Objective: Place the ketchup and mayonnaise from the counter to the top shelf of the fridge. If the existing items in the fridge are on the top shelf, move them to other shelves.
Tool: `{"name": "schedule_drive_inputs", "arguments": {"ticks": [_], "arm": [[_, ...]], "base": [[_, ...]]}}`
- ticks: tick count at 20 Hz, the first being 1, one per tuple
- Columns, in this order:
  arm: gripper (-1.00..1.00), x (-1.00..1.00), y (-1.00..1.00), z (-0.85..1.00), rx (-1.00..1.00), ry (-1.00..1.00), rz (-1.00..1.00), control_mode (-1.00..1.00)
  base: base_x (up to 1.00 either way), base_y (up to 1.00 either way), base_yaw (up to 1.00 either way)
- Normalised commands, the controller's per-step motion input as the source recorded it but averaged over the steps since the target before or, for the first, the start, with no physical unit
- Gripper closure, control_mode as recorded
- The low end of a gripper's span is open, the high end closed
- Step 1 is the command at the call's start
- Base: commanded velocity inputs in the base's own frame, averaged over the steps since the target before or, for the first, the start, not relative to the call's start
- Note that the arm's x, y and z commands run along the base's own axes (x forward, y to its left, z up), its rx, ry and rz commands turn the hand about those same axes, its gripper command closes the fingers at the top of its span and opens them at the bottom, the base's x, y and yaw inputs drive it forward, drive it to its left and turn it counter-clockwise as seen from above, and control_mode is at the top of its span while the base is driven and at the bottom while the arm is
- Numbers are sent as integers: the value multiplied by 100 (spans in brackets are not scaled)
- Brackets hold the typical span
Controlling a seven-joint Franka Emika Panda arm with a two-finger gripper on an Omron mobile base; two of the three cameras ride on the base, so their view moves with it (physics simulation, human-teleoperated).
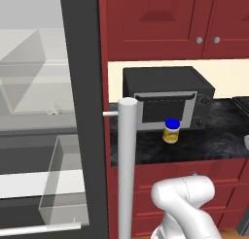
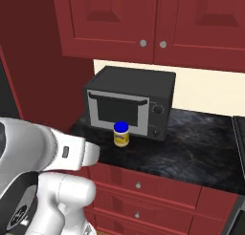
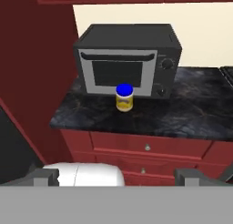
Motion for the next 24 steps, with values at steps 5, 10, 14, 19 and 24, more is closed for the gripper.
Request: {"name": "schedule_drive_inputs", "arguments": {"ticks": [5,10,14,19,24], "arm": [[-100,25,-61,0,11,0,29,-100],[-100,23,-34,0,9,0,26,-100],[-100,33,-18,-5,12,0,28,-100],[-100,33,-3,-8,12,0,31,-100],[-100,11,24,-32,6,-8,22,-100]], "base": [[0,0,0],[0,0,0],[0,0,0],[0,0,0],[0,0,0]]}}
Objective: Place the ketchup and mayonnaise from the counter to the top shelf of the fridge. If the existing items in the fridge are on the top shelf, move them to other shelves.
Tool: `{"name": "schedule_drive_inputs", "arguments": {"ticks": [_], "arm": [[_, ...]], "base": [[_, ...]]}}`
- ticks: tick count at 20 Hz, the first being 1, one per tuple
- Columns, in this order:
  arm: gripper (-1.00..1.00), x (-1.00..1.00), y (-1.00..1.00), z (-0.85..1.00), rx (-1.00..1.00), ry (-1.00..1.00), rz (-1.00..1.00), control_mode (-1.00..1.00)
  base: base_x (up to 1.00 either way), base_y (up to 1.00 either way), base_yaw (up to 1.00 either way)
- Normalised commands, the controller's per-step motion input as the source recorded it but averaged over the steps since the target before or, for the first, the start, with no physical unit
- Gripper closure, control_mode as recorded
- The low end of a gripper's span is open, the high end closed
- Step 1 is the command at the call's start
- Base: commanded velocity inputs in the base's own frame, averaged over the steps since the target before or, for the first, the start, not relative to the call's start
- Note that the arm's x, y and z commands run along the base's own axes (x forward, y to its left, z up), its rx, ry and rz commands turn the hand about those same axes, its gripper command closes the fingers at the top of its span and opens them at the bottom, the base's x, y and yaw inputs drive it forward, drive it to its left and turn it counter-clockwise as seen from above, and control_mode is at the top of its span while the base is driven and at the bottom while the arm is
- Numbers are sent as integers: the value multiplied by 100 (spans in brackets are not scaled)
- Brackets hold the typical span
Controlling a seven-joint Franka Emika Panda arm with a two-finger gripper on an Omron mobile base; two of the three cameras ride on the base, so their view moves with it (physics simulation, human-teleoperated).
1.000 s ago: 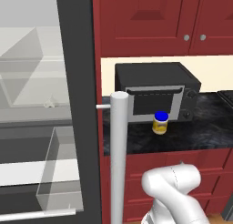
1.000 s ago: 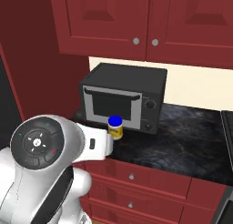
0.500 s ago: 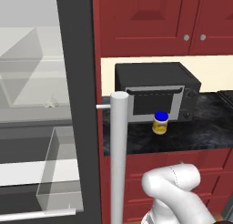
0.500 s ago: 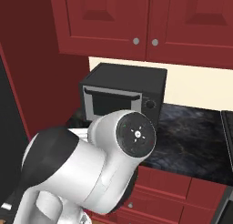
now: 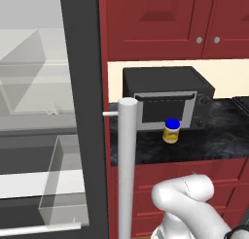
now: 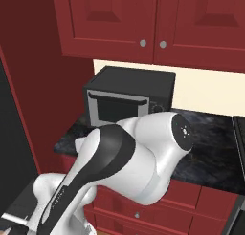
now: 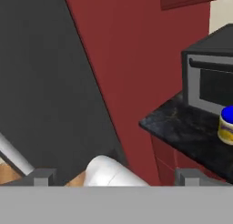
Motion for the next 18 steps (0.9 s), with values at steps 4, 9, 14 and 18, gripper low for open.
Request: {"name": "schedule_drive_inputs", "arguments": {"ticks": [4,9,14,18], "arm": [[-100,44,38,-45,6,-16,6,-100],[-100,50,41,-15,3,-10,0,-100],[-100,41,35,-13,0,-2,0,-100],[-100,33,6,-43,0,-2,4,-100]], "base": [[0,0,0],[0,0,0],[0,0,0],[0,0,0]]}}
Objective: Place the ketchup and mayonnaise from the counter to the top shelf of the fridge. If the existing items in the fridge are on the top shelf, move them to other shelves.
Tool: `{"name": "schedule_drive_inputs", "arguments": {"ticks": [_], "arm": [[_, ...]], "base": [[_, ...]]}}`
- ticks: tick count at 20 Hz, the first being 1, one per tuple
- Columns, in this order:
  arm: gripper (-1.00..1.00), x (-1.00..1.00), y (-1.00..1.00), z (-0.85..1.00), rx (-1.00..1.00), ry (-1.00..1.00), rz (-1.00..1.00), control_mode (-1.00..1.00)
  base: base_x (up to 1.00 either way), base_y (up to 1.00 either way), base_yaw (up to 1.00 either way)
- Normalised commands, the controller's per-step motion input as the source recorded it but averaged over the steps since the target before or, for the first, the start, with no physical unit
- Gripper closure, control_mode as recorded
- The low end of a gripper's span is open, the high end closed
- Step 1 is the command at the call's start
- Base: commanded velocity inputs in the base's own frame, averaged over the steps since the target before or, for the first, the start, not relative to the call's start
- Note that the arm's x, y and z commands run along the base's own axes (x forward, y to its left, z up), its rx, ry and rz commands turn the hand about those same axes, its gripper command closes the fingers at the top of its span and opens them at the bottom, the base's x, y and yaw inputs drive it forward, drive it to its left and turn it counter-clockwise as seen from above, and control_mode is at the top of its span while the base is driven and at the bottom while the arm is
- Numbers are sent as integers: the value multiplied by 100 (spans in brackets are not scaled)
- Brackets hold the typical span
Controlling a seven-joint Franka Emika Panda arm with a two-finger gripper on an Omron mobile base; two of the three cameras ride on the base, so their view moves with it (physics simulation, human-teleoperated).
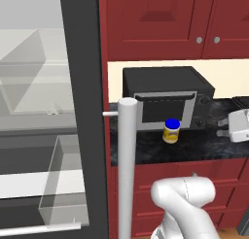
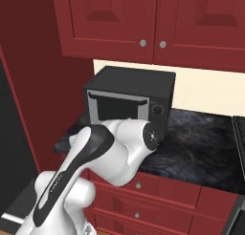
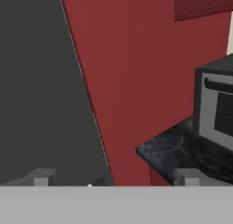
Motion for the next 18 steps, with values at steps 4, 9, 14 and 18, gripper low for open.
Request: {"name": "schedule_drive_inputs", "arguments": {"ticks": [4,9,14,18], "arm": [[-100,30,0,-29,2,-3,6,-100],[-100,29,0,-11,0,-2,3,-100],[-100,17,0,-23,0,-1,0,-100],[-100,11,0,-28,0,-6,0,-100]], "base": [[0,0,0],[0,0,0],[0,0,0],[0,0,0]]}}
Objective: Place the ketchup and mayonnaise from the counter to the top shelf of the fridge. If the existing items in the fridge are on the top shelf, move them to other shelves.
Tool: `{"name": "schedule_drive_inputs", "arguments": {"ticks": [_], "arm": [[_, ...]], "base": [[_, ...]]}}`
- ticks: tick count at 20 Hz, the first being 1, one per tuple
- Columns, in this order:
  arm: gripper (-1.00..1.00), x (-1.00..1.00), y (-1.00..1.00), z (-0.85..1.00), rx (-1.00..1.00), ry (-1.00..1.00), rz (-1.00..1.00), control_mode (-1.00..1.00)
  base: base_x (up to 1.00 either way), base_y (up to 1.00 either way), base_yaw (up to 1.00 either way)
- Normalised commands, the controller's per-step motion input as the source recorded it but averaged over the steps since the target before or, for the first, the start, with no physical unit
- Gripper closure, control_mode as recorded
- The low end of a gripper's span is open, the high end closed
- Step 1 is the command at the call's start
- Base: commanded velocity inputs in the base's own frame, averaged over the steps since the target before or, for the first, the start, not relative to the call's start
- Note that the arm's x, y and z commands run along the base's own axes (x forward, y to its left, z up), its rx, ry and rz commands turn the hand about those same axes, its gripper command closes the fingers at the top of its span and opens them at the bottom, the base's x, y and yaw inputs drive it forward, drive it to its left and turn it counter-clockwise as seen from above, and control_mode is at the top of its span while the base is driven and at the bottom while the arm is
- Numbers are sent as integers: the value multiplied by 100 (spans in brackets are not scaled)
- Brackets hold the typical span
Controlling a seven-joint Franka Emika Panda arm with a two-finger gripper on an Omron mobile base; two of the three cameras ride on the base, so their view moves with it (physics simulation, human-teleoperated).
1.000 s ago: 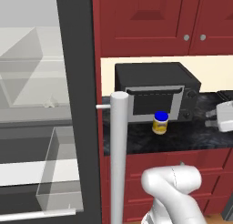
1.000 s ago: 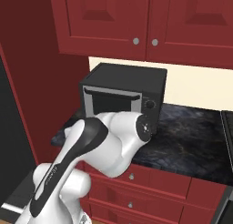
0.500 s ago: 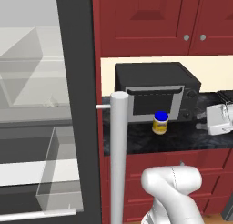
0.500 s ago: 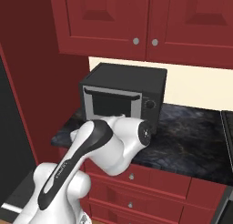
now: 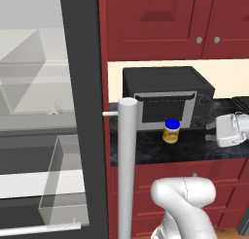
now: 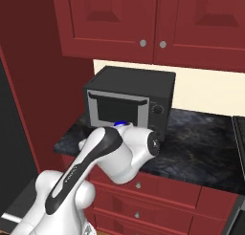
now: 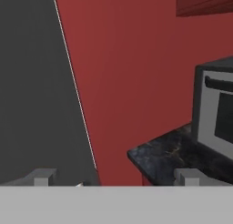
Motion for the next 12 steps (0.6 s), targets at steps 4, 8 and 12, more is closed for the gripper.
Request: {"name": "schedule_drive_inputs", "arguments": {"ticks": [4,8,12], "arm": [[-100,30,0,-28,0,-6,0,-100],[-100,40,0,-10,4,-2,0,-100],[-100,41,0,-5,2,-1,0,-100]], "base": [[0,0,0],[0,0,0],[0,0,0]]}}
